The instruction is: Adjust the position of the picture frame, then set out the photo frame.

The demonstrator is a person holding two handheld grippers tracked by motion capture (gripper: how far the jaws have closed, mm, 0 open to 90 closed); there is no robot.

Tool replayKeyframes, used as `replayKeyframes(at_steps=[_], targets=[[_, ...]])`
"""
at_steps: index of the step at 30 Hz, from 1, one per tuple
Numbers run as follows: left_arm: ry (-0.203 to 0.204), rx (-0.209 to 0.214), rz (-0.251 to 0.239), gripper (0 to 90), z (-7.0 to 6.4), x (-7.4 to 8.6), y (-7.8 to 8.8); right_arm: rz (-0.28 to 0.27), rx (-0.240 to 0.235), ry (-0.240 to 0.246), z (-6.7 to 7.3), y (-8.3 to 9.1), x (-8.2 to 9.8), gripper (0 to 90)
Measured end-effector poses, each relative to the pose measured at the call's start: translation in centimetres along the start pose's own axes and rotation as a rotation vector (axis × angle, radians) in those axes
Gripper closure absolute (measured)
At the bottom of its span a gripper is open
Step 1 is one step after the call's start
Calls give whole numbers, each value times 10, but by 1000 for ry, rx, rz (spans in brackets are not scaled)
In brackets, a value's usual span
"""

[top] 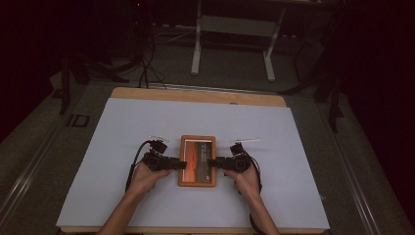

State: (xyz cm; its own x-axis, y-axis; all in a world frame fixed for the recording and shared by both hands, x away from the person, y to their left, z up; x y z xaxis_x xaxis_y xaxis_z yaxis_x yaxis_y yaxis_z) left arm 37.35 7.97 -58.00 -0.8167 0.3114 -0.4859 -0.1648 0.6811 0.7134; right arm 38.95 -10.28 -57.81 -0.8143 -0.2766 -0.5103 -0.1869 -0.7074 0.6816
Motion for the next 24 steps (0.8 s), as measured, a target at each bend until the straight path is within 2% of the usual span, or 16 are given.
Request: replayKeyframes(at_steps=[1, 4, 7, 10, 12, 17, 21, 24], targets=[[-3, -17, -6, 515, 2, 0, 2, 0, 2, 7, 0, 0, 0, 520], [5, -14, -31, 495, 5, -1, 10, -2, 39, 42, 0, 3, 0, 493], [-5, -49, -51, 494, 8, -2, 17, -16, 55, 59, 0, 10, -2, 485], [-26, -86, -80, 489, 9, -3, 23, -28, 73, 100, 3, 17, -4, 505], [-55, -114, -98, 490, 9, -5, 28, -42, 103, 131, 4, 22, -6, 507], [-107, -152, -147, 483, 3, -10, 37, -68, 175, 211, 8, 32, -11, 522], [-128, -175, -182, 483, 0, -13, 44, -75, 253, 286, 11, 36, -14, 548], [-128, -188, -202, 484, -1, -14, 48, -60, 315, 360, 13, 37, -16, 603]])
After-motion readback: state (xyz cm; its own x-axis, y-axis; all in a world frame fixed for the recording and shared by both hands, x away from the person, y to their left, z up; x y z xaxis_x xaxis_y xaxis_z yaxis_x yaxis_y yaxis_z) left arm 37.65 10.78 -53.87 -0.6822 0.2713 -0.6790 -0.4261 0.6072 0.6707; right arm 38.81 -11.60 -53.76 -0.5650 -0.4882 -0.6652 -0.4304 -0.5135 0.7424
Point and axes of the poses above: each handheld gripper's, and its own axes: y roughly backward along the jaws, x roughly out of its underside, z roughly to its left, the point moved 8 cm from there along -y, roughly forward along the jaws, and after that the axes turned 8 degrees about z, right-handed, at the moved point
